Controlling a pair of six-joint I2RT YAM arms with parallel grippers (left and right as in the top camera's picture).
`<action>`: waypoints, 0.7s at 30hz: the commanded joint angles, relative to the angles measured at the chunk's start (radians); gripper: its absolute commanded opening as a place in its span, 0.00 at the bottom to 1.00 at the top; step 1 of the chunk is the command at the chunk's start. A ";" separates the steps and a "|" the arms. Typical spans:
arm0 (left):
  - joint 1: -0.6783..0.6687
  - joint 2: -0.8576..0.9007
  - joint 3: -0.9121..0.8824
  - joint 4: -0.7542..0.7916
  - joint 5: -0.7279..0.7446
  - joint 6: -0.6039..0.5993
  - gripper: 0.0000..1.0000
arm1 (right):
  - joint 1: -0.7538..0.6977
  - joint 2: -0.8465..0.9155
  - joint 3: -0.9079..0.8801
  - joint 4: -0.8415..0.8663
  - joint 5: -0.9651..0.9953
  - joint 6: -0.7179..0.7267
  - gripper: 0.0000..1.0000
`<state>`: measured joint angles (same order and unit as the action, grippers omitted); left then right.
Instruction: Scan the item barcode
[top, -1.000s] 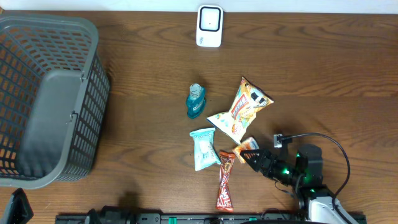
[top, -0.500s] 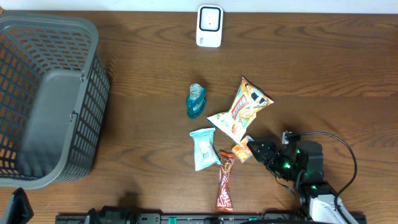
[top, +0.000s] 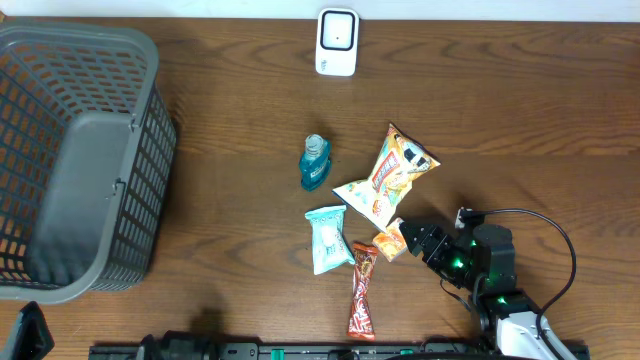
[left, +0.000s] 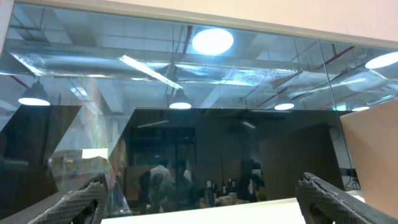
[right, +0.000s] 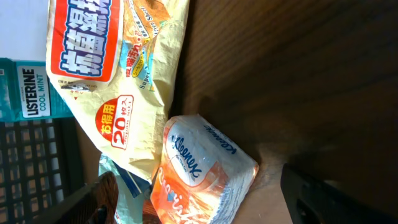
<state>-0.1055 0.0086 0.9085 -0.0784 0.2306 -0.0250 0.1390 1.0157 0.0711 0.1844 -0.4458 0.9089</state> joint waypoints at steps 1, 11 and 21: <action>0.005 -0.006 0.012 0.004 0.005 0.013 0.96 | 0.019 0.037 -0.066 -0.062 0.148 0.001 0.83; 0.005 -0.006 0.012 0.004 0.005 0.013 0.96 | 0.090 0.037 -0.066 -0.022 0.189 -0.127 0.80; 0.005 -0.006 0.012 0.005 0.005 0.013 0.96 | 0.181 0.088 -0.066 0.060 0.264 -0.167 0.72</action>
<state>-0.1055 0.0086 0.9085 -0.0784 0.2306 -0.0250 0.2928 1.0401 0.0582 0.2584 -0.2550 0.7753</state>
